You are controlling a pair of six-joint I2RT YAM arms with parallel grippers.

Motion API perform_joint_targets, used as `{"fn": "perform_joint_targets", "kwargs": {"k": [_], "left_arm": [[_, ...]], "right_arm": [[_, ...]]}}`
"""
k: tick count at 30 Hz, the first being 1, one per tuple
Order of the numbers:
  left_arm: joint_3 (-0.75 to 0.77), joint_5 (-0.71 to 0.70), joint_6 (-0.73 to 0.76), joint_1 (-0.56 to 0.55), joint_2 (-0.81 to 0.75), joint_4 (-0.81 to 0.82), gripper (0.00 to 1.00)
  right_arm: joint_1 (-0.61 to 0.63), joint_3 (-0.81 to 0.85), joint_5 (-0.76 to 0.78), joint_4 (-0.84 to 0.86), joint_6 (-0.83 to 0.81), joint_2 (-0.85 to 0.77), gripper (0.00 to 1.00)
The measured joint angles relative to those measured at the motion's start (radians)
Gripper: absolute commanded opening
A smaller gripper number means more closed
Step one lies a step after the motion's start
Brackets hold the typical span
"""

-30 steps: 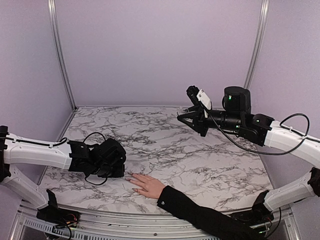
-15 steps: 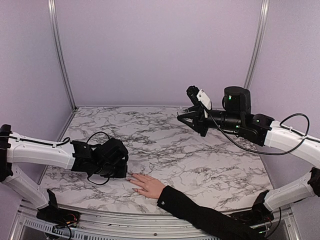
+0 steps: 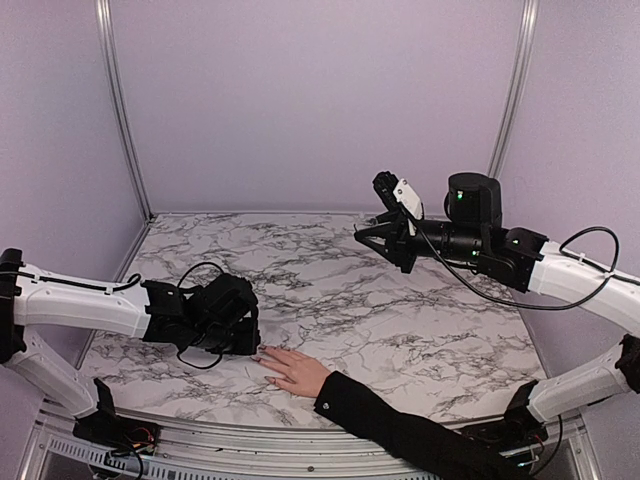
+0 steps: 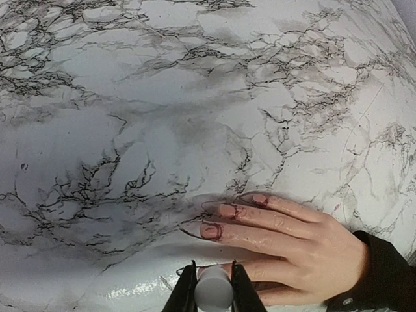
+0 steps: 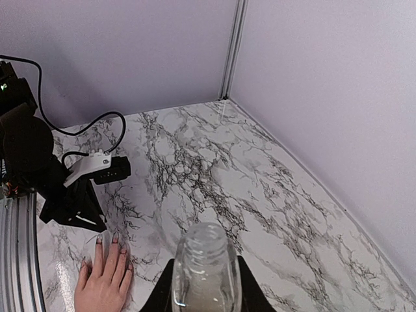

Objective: Paint the nails
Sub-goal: Paint the nail polish on the nail.

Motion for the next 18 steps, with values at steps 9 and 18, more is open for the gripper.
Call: {"fn": "perform_joint_targets", "kwargs": {"k": [9,18], "left_arm": [[0.0,0.031,-0.005,0.001,0.042,0.005,0.0],[-0.002,0.03,-0.04,0.012,0.042,-0.002,0.0]], "right_arm": [[0.0,0.0,0.0,0.0,0.0,0.0,0.0],[0.0,0.0,-0.001,0.0,0.0,0.0,0.0]]}}
